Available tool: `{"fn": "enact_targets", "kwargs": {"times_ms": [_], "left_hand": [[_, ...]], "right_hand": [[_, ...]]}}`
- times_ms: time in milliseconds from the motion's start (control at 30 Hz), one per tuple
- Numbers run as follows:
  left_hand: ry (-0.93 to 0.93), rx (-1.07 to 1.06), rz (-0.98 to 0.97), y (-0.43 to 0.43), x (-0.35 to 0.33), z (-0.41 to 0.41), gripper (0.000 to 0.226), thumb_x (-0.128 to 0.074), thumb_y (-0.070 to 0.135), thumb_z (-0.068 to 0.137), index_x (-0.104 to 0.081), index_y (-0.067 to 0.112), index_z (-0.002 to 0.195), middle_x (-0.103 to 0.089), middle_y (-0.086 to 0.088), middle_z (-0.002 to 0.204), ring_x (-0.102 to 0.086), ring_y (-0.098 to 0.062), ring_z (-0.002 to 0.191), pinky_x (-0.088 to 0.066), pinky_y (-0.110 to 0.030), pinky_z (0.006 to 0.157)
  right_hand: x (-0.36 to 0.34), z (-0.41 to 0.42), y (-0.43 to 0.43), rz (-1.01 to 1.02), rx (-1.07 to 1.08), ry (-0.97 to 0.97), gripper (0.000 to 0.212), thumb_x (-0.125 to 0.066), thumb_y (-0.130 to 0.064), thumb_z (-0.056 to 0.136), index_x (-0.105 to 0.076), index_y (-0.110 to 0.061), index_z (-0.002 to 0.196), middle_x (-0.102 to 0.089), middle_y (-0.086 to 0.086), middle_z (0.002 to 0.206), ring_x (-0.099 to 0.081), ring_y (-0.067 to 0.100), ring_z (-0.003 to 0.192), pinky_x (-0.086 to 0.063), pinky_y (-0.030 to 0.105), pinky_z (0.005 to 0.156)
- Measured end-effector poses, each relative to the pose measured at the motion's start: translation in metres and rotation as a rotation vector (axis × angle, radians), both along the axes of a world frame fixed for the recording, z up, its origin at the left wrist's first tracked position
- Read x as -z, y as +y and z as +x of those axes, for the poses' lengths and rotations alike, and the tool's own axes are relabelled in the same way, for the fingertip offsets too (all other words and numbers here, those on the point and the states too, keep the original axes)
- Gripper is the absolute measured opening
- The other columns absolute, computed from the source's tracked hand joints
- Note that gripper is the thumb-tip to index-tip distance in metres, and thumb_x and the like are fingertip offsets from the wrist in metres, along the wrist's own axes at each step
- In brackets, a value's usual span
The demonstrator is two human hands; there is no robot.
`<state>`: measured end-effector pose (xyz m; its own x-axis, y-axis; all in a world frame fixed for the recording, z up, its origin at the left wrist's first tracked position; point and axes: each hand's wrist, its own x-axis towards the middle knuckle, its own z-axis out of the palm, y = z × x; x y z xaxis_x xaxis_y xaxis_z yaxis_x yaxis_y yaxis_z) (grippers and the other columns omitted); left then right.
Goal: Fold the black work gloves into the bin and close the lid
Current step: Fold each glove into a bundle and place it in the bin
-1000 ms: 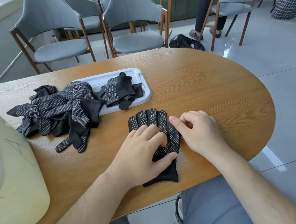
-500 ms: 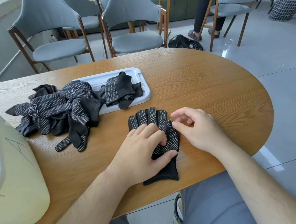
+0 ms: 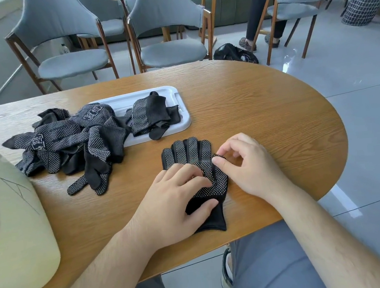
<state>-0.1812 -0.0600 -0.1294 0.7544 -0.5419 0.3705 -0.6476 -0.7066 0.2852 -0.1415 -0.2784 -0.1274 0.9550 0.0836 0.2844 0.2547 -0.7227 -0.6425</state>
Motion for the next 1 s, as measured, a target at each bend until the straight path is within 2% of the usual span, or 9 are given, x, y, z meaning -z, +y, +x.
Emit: {"fn": "enact_targets", "kwargs": {"times_ms": [67,200,333,400,500,633,733,867,1000], "left_hand": [[0.004,-0.008,0.007,-0.001,0.000,-0.001,0.031,-0.058,0.053,0.095,-0.068,0.030,0.113,-0.056,0.014,0.116,-0.054,-0.013,0.108,-0.045,-0.035,0.089],[-0.005,-0.019,0.014,-0.001,-0.001,-0.002,0.034,-0.059,0.053,0.094,-0.067,0.029,0.116,-0.055,0.013,0.120,-0.053,-0.013,0.110,-0.045,-0.035,0.090],[-0.029,0.011,0.024,-0.002,-0.003,-0.002,0.037,-0.061,0.051,0.093,-0.067,0.031,0.124,-0.053,0.016,0.143,-0.045,-0.009,0.137,-0.037,-0.032,0.105],[0.014,0.030,0.042,-0.004,-0.002,-0.001,0.039,-0.059,0.052,0.094,-0.067,0.032,0.127,-0.052,0.016,0.147,-0.040,-0.006,0.144,-0.036,-0.032,0.110],[0.085,0.007,0.049,-0.004,0.000,-0.001,0.042,-0.056,0.056,0.094,-0.065,0.036,0.130,-0.051,0.014,0.150,-0.038,-0.005,0.145,-0.037,-0.034,0.112],[0.108,0.010,0.052,-0.003,-0.001,-0.002,0.043,-0.055,0.057,0.094,-0.065,0.038,0.132,-0.050,0.012,0.151,-0.038,-0.007,0.146,-0.038,-0.036,0.113],[0.100,0.008,0.056,-0.004,-0.001,-0.001,0.044,-0.054,0.058,0.095,-0.065,0.038,0.132,-0.051,0.011,0.151,-0.039,-0.008,0.146,-0.038,-0.037,0.113],[0.095,0.005,0.058,-0.004,0.000,0.000,0.043,-0.055,0.058,0.094,-0.066,0.038,0.131,-0.052,0.012,0.150,-0.040,-0.007,0.145,-0.039,-0.037,0.111],[0.085,0.007,0.059,-0.004,0.000,-0.001,0.044,-0.055,0.058,0.094,-0.065,0.038,0.131,-0.050,0.014,0.151,-0.037,-0.005,0.146,-0.038,-0.036,0.113]], "right_hand": [[0.000,-0.001,-0.001,0.031,0.003,-0.008,0.013,-0.073,-0.042,0.087,-0.066,-0.032,0.092,-0.058,-0.019,0.098,-0.054,0.003,0.091,-0.049,0.039,0.089],[0.004,0.001,0.000,-0.056,0.061,-0.006,0.024,-0.072,-0.045,0.087,-0.061,-0.032,0.104,-0.058,-0.018,0.098,-0.051,0.007,0.094,-0.047,0.038,0.091],[0.002,0.010,0.001,-0.012,0.121,0.026,0.026,-0.063,-0.043,0.095,-0.061,-0.029,0.117,-0.058,-0.015,0.100,-0.052,0.006,0.089,-0.049,0.035,0.090],[-0.006,0.022,0.002,0.012,0.105,0.064,0.020,-0.061,-0.042,0.096,-0.066,-0.030,0.112,-0.058,-0.015,0.102,-0.053,0.000,0.087,-0.050,0.033,0.088],[-0.016,0.040,0.008,-0.027,0.036,0.152,0.020,-0.067,-0.050,0.091,-0.070,-0.035,0.102,-0.057,-0.016,0.104,-0.054,0.000,0.089,-0.048,0.030,0.086],[-0.010,0.047,0.016,-0.086,0.022,0.143,0.018,-0.071,-0.052,0.085,-0.068,-0.035,0.081,-0.056,-0.017,0.096,-0.054,0.010,0.097,-0.047,0.044,0.098],[-0.006,0.046,0.017,-0.062,0.020,0.076,0.016,-0.070,-0.048,0.089,-0.068,-0.032,0.084,-0.057,-0.017,0.095,-0.054,0.009,0.095,-0.048,0.046,0.097],[-0.011,0.050,0.023,-0.028,-0.028,0.043,0.016,-0.069,-0.048,0.091,-0.069,-0.033,0.090,-0.058,-0.016,0.099,-0.054,0.008,0.099,-0.051,0.039,0.090],[-0.006,0.054,0.027,-0.101,-0.017,0.046,0.018,-0.068,-0.052,0.090,-0.067,-0.034,0.092,-0.058,-0.016,0.098,-0.054,0.009,0.099,-0.050,0.041,0.094]]}}
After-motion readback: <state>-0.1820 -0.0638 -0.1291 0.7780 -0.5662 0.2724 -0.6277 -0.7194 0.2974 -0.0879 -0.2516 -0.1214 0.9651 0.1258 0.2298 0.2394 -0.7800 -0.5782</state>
